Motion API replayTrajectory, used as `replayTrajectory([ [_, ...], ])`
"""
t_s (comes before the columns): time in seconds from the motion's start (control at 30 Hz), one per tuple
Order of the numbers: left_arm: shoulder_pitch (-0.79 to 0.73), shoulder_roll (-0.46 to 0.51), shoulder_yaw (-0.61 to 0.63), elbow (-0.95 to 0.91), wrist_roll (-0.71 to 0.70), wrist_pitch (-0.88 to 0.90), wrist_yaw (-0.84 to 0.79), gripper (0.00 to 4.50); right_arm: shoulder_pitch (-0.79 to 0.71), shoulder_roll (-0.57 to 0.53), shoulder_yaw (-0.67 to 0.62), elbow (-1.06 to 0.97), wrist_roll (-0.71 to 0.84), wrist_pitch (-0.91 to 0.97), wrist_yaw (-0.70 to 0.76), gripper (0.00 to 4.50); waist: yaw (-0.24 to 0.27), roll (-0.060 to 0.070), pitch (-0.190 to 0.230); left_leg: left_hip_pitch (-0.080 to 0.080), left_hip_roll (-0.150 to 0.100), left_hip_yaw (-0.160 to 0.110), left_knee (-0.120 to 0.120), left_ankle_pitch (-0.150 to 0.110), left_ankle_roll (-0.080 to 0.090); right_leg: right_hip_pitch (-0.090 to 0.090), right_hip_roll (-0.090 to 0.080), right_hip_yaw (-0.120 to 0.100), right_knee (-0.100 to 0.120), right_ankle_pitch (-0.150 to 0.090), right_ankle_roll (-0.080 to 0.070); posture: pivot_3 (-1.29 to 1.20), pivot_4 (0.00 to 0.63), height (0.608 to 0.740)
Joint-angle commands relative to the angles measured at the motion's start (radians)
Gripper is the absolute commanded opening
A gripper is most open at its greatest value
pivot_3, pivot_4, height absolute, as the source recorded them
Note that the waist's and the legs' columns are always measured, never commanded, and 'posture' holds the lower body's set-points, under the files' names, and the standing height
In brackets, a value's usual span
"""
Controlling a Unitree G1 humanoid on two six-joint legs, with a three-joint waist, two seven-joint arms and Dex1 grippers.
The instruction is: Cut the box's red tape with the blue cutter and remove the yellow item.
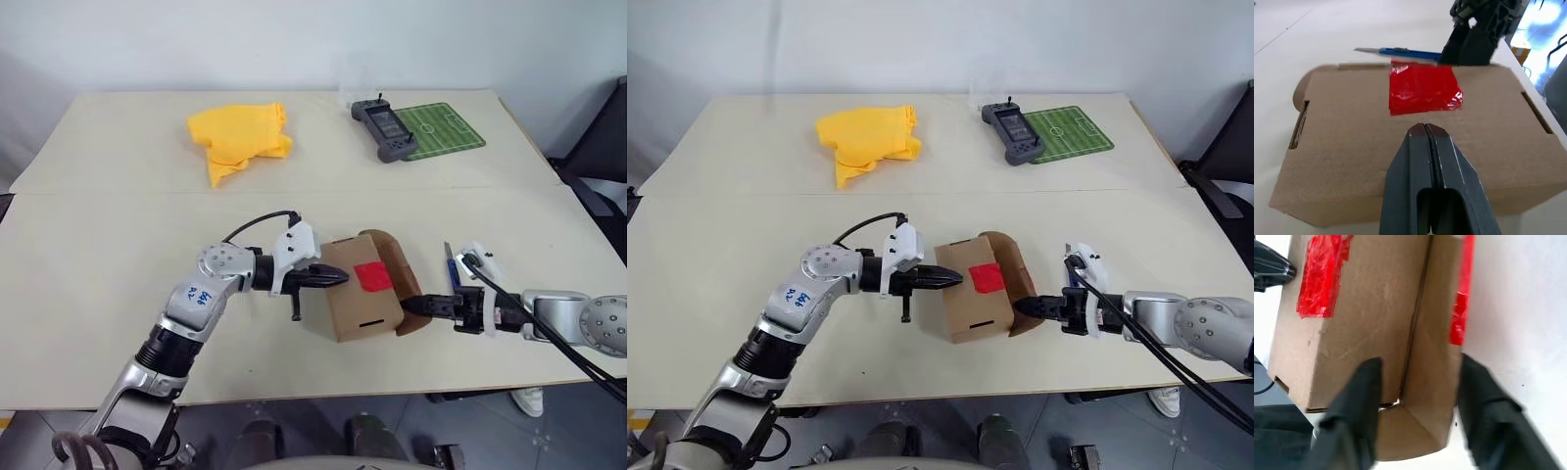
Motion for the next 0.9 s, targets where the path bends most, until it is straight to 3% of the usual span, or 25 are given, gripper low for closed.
replayTrajectory([
  [0.03,0.016,0.011,-0.01,-0.028,0.004,0.009,-0.011,0.0,0.01,-0.01,-0.036,-0.028,0.015,-0.018,-0.019,2.19,0.0,0.0,0.0,0.0,0.0,0.0,0.0,0.0,0.0,0.0,0.0,0.0,0.001,0.0,0.0,0.0,0.15,0.74],
  [0.5,0.027,0.008,-0.025,-0.046,0.005,0.013,-0.017,0.0,0.002,-0.01,-0.009,-0.123,0.015,-0.13,-0.115,2.19,0.0,0.0,0.0,0.0,0.0,0.0,0.0,0.0,0.0,0.0,0.0,0.0,0.001,0.0,0.0,0.0,0.15,0.74],
  [0.67,0.034,0.001,-0.019,-0.047,0.004,0.018,0.0,0.0,-0.024,-0.01,-0.005,-0.135,0.015,-0.149,-0.119,0.49,0.0,0.0,0.0,0.0,0.0,0.0,0.0,0.0,0.0,0.0,0.0,0.0,0.001,0.0,0.0,0.0,0.15,0.74],
  [0.73,0.039,-0.006,-0.014,-0.045,0.001,0.019,0.008,0.0,-0.047,-0.01,-0.001,-0.131,0.015,-0.147,-0.125,0.01,0.0,0.0,0.0,0.0,0.0,0.0,0.0,0.0,0.0,0.0,0.0,0.0,0.001,0.0,0.0,0.0,0.15,0.74],
  [0.9,0.05,-0.031,-0.006,-0.04,-0.004,0.02,0.032,0.0,-0.125,-0.01,0.017,-0.119,0.015,-0.138,-0.145,0.01,0.0,0.0,0.0,0.0,0.0,0.0,0.0,0.0,0.0,0.0,0.0,0.0,0.001,0.0,0.0,0.0,0.15,0.74],
])
